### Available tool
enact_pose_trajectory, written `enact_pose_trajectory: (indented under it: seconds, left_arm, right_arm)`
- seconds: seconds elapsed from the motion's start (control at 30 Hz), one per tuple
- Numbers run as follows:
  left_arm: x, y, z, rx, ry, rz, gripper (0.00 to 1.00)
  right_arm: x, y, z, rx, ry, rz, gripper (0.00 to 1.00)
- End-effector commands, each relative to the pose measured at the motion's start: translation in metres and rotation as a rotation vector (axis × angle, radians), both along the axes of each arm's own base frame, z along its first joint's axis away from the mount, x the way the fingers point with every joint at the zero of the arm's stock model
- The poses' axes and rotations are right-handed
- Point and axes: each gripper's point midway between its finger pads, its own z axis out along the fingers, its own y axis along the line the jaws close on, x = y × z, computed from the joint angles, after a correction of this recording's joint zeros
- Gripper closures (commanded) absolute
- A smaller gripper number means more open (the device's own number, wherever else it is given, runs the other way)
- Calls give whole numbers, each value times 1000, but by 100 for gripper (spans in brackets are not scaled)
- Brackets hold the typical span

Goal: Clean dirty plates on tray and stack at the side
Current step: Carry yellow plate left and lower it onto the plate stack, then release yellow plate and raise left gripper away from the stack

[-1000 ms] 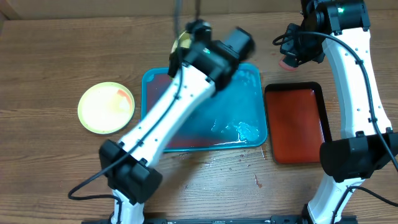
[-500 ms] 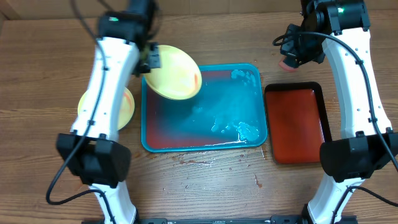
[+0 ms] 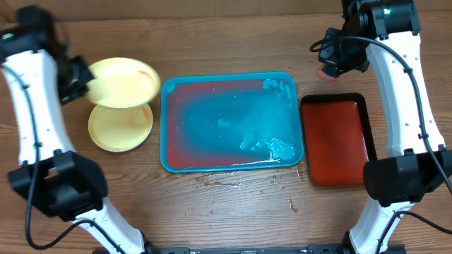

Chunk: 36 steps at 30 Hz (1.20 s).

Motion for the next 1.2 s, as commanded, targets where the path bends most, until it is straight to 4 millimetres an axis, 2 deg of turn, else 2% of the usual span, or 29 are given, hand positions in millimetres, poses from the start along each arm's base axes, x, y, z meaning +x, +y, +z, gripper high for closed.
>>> enact_pose_trajectory:
  seconds: [0.0, 0.1, 0.17, 0.3, 0.4, 0.53, 0.8, 0.83, 0.87, 0.93, 1.03, 1.17]
  left_arm:
    - [-17, 25, -10, -14, 12, 96, 96]
    - [-26, 36, -37, -32, 45, 131, 96]
    - [-32, 39, -62, -46, 74, 156, 96]
    - [-42, 39, -105, -63, 103, 189, 96]
    - [-47, 35, -131, -75, 114, 202, 96]
    - [-53, 31, -147, -81, 125, 202, 96]
    - [-58, 33, -149, -64, 143, 193, 96]
    - [-59, 34, -149, -59, 149, 194, 93]
    - [-60, 34, -149, -56, 155, 189, 84]
    - [-61, 34, -149, -54, 161, 170, 60]
    - [-63, 34, -147, -52, 169, 153, 35]
    - [-59, 36, -133, -39, 156, 137, 31]
  right_arm:
    - [3, -1, 4, 0, -19, -1, 96]
    - [3, -1, 4, 0, -21, -1, 96]
    - [3, -1, 4, 0, -21, -1, 96]
    - [3, -1, 4, 0, -20, 0, 96]
    - [3, -1, 4, 1, -20, 0, 96]
    - [3, -1, 4, 1, -21, 0, 96]
    - [2, -1, 4, 0, -17, 0, 96]
    - [2, -1, 4, 0, -17, 0, 96]
    - [2, -1, 4, 0, -17, 0, 96]
    - [2, -1, 4, 0, -17, 0, 96]
    - [2, -1, 4, 0, -17, -1, 96]
    - [1, -1, 3, -1, -12, -1, 96]
